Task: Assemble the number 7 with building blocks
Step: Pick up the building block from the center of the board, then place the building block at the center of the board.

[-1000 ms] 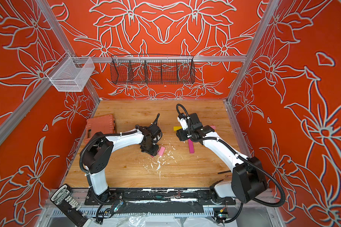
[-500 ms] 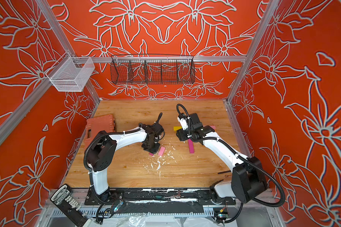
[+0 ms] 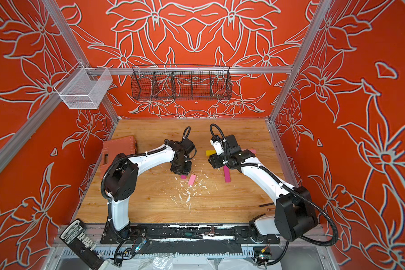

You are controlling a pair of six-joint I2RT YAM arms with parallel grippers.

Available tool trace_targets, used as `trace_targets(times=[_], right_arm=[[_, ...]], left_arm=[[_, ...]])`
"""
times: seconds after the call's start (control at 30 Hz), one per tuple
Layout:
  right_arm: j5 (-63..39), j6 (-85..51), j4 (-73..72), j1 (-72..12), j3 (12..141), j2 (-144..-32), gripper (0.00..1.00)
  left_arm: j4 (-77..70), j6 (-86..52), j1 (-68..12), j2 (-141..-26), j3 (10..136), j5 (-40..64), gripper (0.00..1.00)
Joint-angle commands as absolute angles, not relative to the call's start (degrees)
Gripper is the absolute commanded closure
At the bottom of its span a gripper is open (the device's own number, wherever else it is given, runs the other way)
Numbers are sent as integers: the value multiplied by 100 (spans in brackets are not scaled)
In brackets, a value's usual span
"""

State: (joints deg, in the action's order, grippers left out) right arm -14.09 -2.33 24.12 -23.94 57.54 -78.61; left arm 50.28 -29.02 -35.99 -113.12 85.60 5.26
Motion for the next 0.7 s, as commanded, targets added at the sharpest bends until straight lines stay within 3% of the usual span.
trace_targets(times=[0.0, 0.67], right_arm=[[-1547, -312, 2353, -2356, 5648, -7745, 38], [-2030, -141, 2005, -2355, 5456, -7700, 38]], left_arm=[[4902, -3339, -3544, -11336, 8520, 620, 78], [4867, -3323, -3376, -12080, 8938, 712, 73]])
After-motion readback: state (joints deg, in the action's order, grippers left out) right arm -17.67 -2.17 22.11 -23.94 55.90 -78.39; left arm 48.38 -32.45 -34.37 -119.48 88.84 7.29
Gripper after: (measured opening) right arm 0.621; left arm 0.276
